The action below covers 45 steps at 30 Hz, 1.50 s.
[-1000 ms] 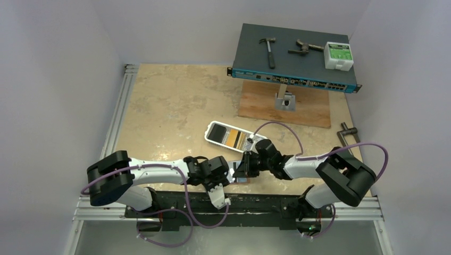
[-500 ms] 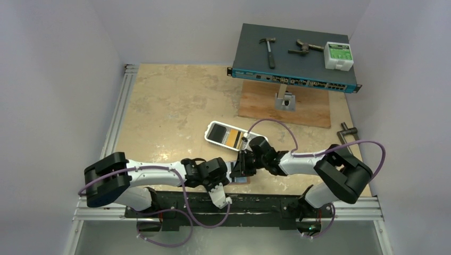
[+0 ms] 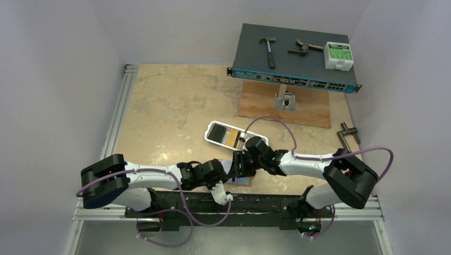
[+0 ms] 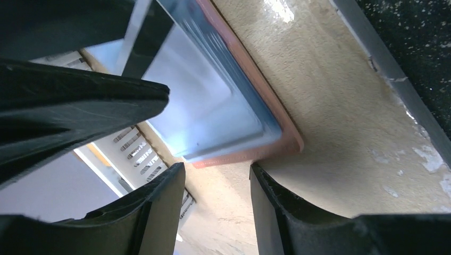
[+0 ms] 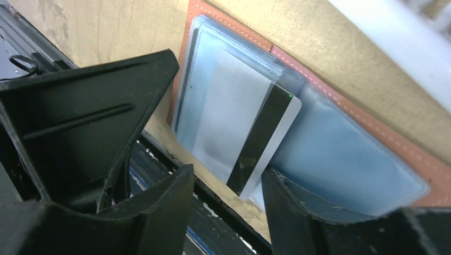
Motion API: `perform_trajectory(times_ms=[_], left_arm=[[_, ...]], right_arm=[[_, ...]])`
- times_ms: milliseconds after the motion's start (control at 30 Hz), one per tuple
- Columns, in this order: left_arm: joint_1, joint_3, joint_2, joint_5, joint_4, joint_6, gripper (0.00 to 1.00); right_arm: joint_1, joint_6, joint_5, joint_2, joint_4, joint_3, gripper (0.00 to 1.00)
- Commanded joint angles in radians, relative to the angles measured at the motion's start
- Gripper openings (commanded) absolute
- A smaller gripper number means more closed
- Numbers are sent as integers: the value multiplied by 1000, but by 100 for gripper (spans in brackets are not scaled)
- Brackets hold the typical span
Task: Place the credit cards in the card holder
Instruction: Insert the credit card into the card holder.
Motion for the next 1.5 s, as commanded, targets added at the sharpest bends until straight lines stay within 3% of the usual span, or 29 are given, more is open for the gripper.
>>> perform_trajectory(times_ms=[0, 433, 867, 1200, 1467], left_arm=[[-5, -42, -34, 27, 21, -52, 48], [-3, -54, -54, 40, 74, -40, 47], [-3, -80, -10, 83, 201, 19, 46], [-3, -75, -31, 60, 205, -8, 46], [-3, -75, -49, 42, 198, -16, 46]], right_arm=[[2, -41, 85, -65, -134, 22, 52], [1, -78, 146, -25, -216, 121, 54], [20, -57, 120, 14, -160, 157, 52], [75, -39, 135, 43, -172, 192, 52], [70, -29, 63, 15, -161, 192, 54]])
